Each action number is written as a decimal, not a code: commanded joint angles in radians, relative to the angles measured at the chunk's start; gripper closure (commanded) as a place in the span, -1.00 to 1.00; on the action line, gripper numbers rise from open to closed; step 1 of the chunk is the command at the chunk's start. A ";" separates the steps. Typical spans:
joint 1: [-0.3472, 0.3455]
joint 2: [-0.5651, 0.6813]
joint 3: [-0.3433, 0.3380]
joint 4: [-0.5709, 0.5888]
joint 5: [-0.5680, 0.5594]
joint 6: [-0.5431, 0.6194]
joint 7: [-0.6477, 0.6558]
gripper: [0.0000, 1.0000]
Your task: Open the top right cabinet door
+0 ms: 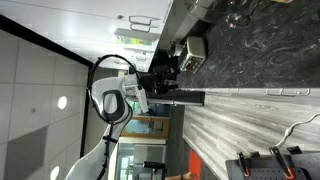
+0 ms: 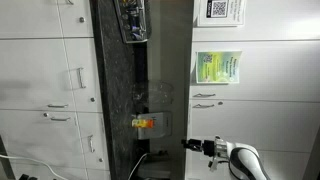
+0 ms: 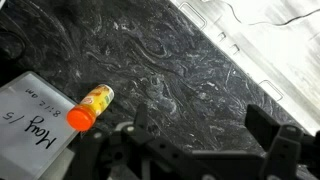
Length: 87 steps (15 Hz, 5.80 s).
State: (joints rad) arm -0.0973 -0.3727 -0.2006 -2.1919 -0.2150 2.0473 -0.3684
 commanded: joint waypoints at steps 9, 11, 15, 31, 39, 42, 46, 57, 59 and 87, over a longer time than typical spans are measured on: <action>-0.002 -0.003 0.004 -0.002 0.014 0.013 0.003 -1.00; 0.000 -0.011 0.007 -0.013 0.029 0.047 0.030 -1.00; -0.002 -0.021 0.017 -0.035 0.049 0.134 0.080 -1.00; -0.181 0.058 0.231 -0.100 -0.062 0.915 0.702 -1.00; -0.740 0.118 0.646 0.055 -0.457 1.131 1.184 -1.00; -0.916 0.099 0.821 0.120 -0.538 1.116 1.322 -1.00; -1.135 0.077 1.068 0.195 -0.627 1.101 1.475 -1.00; -1.764 0.010 1.610 0.313 -0.679 1.151 1.539 -1.00; -1.711 0.037 1.580 0.289 -0.671 1.128 1.515 -1.00; -2.197 0.009 2.048 0.558 -0.367 0.912 1.227 -0.49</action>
State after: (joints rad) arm -2.2337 -0.3345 1.8043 -1.6858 -0.6058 2.9901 0.8850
